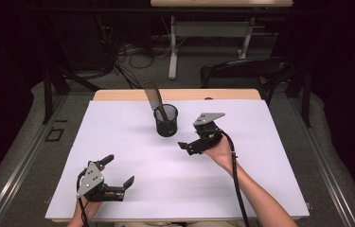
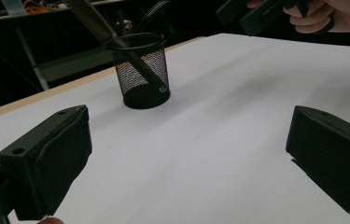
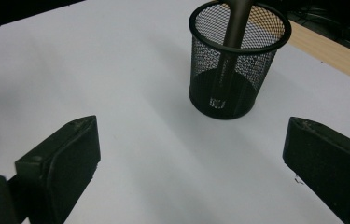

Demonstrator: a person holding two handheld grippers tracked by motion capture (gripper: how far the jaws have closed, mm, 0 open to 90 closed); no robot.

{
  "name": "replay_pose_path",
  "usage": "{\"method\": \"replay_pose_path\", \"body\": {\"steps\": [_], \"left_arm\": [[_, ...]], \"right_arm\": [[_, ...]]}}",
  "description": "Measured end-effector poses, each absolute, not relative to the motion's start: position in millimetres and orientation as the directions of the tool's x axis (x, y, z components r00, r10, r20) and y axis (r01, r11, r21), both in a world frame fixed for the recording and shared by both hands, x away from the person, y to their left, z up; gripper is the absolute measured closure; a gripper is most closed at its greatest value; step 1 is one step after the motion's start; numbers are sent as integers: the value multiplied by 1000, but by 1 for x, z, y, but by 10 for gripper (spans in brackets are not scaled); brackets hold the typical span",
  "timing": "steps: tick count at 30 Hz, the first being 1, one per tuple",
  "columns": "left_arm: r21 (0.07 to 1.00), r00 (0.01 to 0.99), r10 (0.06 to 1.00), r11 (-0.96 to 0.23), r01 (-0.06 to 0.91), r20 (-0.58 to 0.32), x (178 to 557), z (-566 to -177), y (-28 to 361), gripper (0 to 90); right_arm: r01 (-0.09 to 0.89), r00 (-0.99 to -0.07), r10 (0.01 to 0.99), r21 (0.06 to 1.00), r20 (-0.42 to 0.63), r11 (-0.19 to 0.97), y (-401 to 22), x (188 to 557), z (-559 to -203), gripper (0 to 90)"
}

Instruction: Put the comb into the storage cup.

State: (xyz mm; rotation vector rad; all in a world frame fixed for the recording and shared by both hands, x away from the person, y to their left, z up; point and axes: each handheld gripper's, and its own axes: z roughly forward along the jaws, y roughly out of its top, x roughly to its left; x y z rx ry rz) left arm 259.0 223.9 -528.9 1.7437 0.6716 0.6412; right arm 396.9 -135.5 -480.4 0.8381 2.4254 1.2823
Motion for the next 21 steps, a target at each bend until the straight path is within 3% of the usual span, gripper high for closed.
{"method": "replay_pose_path", "body": {"steps": [21], "left_arm": [[964, 693, 716, -236, 125, 86, 259, -529, 223, 3]], "right_arm": [[394, -790, 613, 777, 13, 491, -167, 365, -490, 7]]}}
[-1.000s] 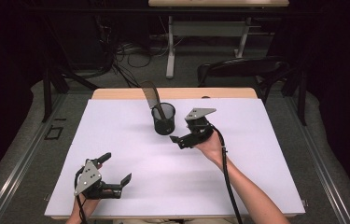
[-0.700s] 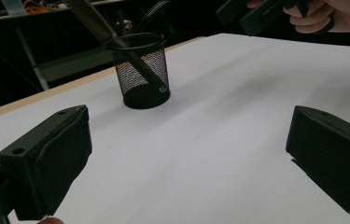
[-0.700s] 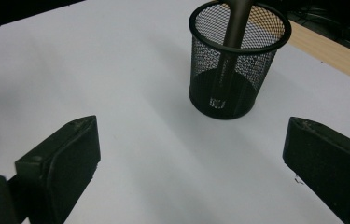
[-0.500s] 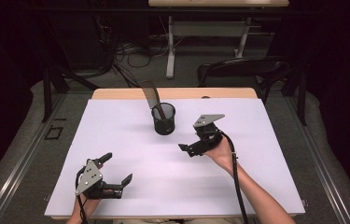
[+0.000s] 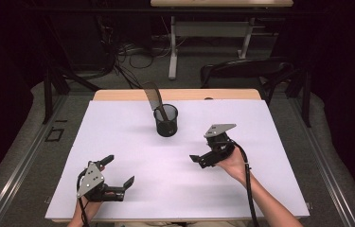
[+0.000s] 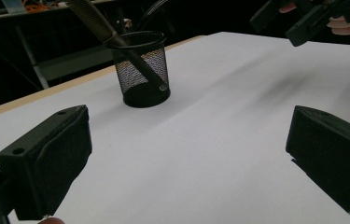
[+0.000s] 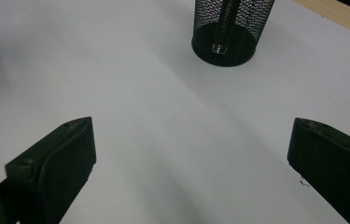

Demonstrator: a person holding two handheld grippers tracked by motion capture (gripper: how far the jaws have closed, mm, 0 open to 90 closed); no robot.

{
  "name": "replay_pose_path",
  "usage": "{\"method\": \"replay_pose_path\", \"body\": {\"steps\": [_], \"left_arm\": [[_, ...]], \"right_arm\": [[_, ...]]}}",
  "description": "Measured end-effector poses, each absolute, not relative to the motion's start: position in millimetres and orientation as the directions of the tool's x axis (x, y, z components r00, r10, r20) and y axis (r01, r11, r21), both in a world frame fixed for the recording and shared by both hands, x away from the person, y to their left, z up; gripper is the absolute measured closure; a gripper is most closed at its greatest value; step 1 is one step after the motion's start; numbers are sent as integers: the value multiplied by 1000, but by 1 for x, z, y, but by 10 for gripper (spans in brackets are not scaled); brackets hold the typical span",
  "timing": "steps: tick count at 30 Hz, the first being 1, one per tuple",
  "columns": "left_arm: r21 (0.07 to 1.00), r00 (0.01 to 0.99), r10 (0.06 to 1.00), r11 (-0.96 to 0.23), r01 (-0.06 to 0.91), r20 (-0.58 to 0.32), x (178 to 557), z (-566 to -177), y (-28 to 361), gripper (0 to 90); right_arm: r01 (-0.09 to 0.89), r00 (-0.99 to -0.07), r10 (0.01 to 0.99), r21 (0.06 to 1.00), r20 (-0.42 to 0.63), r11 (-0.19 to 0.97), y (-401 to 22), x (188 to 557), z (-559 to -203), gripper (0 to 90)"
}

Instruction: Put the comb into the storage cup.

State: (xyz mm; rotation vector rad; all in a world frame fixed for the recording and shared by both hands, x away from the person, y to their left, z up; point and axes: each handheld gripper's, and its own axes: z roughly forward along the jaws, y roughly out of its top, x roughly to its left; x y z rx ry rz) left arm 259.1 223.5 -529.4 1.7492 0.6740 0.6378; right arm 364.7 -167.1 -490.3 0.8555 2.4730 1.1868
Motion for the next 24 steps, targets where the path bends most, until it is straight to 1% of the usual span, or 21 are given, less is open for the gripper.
{"method": "replay_pose_path", "body": {"steps": [14, 24], "left_arm": [[963, 693, 716, -237, 129, 83, 259, -530, 222, 3], [963, 694, 715, -239, 128, 85, 259, -530, 221, 3]], "right_arm": [[414, -773, 634, 772, 18, 483, -192, 342, -498, 3], [407, -760, 650, 783, 5, 470, -207, 324, -501, 3]]}}
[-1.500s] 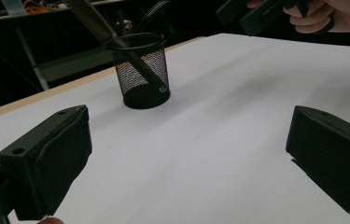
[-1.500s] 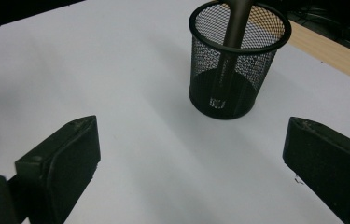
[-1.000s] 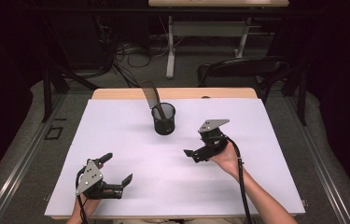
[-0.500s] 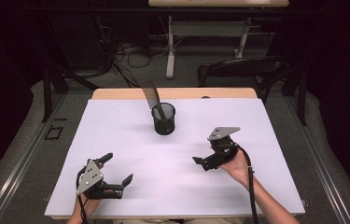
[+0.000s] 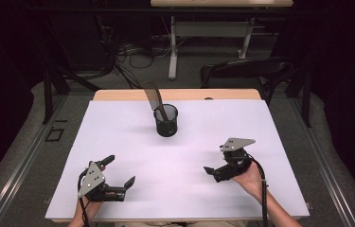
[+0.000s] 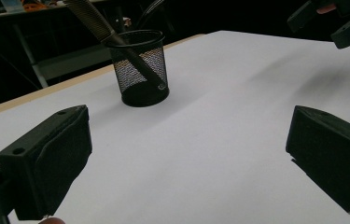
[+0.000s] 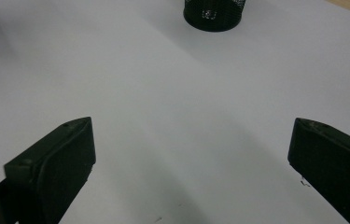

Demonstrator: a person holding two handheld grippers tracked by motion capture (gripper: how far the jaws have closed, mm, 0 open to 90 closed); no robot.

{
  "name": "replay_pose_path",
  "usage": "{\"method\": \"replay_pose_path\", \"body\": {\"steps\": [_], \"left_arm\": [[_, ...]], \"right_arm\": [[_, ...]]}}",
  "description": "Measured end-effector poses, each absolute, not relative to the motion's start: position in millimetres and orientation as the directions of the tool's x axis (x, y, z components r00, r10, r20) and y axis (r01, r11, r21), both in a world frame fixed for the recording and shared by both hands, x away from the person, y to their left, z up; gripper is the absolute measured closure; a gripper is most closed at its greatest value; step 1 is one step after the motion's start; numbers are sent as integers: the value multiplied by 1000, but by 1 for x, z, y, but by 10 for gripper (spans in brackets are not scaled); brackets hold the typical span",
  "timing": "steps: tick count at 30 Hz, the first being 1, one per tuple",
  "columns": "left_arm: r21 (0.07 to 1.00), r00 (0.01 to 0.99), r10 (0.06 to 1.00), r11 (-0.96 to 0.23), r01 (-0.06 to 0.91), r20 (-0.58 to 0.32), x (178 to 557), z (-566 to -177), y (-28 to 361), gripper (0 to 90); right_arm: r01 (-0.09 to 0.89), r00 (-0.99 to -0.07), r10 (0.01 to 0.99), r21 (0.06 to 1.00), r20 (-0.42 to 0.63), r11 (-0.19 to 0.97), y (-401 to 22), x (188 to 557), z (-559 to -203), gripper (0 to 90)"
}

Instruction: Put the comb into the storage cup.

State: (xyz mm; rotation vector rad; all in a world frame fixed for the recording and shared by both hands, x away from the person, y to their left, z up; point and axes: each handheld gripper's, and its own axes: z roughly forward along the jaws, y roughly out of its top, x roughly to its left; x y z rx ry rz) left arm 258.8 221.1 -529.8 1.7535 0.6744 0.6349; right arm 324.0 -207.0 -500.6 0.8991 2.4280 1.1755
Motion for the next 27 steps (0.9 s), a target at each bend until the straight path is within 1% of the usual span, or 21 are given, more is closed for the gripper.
{"method": "replay_pose_path", "body": {"steps": [20, 27], "left_arm": [[962, 695, 714, -240, 130, 84, 259, -530, 221, 3], [962, 693, 716, -238, 131, 83, 259, -530, 221, 3]], "right_arm": [[421, -709, 705, 805, 3, 419, -238, 288, -515, 0], [401, -696, 718, 828, -3, 393, -245, 279, -514, 0]]}}
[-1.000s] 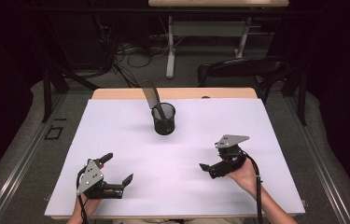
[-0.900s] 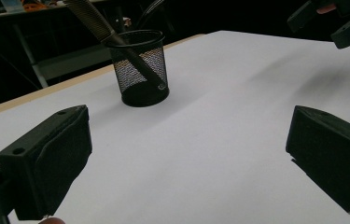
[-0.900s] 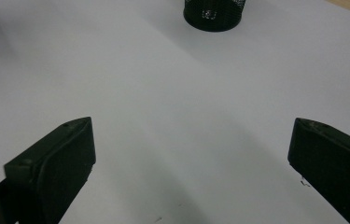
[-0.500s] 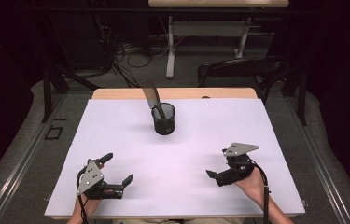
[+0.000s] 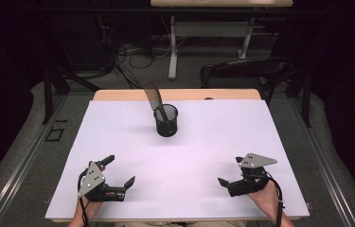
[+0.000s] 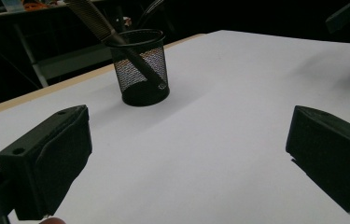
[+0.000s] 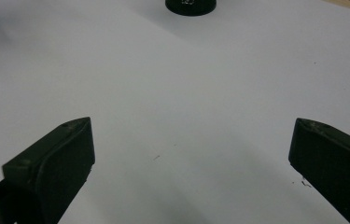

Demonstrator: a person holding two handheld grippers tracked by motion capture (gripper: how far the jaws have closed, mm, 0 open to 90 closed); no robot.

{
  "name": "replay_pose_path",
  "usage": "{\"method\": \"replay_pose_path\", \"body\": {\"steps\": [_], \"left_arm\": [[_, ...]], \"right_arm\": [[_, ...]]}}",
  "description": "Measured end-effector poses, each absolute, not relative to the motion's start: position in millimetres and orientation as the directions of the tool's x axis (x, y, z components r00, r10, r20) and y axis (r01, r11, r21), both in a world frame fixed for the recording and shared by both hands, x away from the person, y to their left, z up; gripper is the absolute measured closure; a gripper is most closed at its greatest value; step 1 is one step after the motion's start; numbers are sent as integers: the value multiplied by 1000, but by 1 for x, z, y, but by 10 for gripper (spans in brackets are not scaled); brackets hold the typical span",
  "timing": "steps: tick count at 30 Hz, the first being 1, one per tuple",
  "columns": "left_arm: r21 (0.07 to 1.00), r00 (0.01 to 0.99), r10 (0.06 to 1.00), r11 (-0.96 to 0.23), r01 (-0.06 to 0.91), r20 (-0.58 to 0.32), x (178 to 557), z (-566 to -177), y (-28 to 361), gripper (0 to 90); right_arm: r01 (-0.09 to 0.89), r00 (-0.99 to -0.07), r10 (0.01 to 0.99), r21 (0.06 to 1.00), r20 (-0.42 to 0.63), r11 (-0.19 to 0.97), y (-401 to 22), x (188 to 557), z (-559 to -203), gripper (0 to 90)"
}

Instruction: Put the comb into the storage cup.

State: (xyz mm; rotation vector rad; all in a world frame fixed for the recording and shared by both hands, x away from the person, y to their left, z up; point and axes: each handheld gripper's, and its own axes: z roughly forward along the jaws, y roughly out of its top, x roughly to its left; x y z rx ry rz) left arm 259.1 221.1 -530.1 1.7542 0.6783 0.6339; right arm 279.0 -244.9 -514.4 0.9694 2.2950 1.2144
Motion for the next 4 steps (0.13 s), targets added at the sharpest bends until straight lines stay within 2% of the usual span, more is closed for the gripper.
{"method": "replay_pose_path", "body": {"steps": [4], "left_arm": [[962, 693, 717, -240, 132, 83, 260, -530, 220, 3]], "right_arm": [[393, -695, 719, 841, 7, 372, -247, 277, -513, 0]]}}
